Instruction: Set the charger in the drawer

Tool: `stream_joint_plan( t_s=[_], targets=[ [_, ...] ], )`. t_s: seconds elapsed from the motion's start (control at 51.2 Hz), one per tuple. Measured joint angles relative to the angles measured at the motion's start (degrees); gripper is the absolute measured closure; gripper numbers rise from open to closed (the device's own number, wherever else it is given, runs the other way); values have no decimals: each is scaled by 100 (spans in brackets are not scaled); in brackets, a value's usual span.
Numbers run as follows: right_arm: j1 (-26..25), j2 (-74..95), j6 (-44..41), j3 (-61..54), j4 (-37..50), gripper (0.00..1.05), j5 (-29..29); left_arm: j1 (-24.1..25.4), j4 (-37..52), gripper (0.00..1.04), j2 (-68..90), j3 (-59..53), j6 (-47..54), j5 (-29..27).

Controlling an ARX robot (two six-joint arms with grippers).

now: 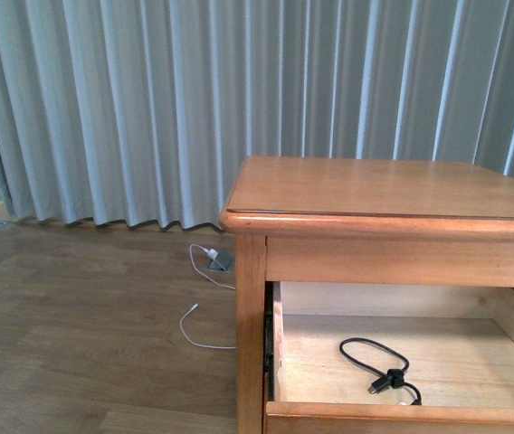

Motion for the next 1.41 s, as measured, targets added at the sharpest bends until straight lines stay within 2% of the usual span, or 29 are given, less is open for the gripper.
stream_joint_plan(
  t_s=[0.059,0.137,0.332,1.114,1.231,1.407],
  targets=[
    [0,0,0,-2,0,8,-2,463,0,51,-72,-83,46,568],
    [0,0,0,-2,0,8,0,734,0,64,-127,-140,66,614],
    [0,0,2,-2,0,8,0,778,4,101,-249,-289,105,682],
    [0,0,2,-9,0,8,-2,789,50,100,-562,-577,107,686],
    [0,0,0,-9,2,8,-4,789,50,80,-562,-577,111,686],
    [26,142,-501,13,-243,8,-35,789,48,49,-562,-577,111,686]
  ],
)
